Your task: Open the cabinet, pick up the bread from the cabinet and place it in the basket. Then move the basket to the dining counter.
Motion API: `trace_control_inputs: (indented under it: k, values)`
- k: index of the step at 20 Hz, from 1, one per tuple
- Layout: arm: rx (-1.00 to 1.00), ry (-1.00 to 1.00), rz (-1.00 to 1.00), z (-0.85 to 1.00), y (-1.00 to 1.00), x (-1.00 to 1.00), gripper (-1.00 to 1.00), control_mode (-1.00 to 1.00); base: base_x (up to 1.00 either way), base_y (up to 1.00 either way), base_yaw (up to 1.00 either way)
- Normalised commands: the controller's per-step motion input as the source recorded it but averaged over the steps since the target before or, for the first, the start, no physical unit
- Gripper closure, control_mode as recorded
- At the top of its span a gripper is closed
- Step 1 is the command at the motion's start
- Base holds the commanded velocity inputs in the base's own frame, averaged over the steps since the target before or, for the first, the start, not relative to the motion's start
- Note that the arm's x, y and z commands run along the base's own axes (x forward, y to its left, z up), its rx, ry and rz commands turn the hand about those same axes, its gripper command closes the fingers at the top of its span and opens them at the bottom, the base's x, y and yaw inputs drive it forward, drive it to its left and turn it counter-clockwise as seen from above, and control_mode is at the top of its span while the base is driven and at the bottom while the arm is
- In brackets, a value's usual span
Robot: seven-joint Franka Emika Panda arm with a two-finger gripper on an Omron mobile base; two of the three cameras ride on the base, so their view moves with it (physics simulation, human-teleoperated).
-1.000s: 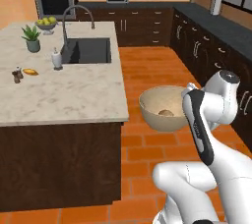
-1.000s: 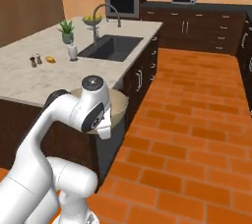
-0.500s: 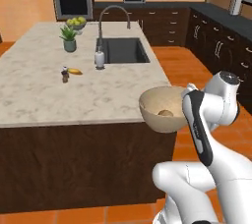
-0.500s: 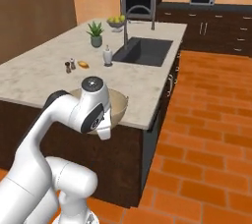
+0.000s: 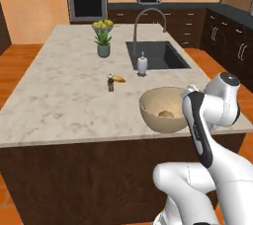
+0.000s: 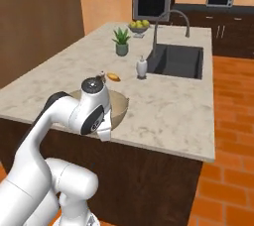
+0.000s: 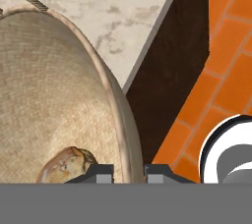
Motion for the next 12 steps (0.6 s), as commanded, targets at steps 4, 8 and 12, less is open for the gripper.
trace_control_inputs:
  k: [4,8,12]
  values:
    - [0.0,0.0,0.0,0.0,0.0,0.0,1.0,1.0,0.3,1.0,-0.1]
    - [0.0,0.0,0.0,0.0,0.0,0.0,1.0,1.0,0.02,1.0,-0.05]
    - [0.0,0.0,0.0,0.0,0.0,0.0,1.0,1.0,0.13,1.0,-0.08]
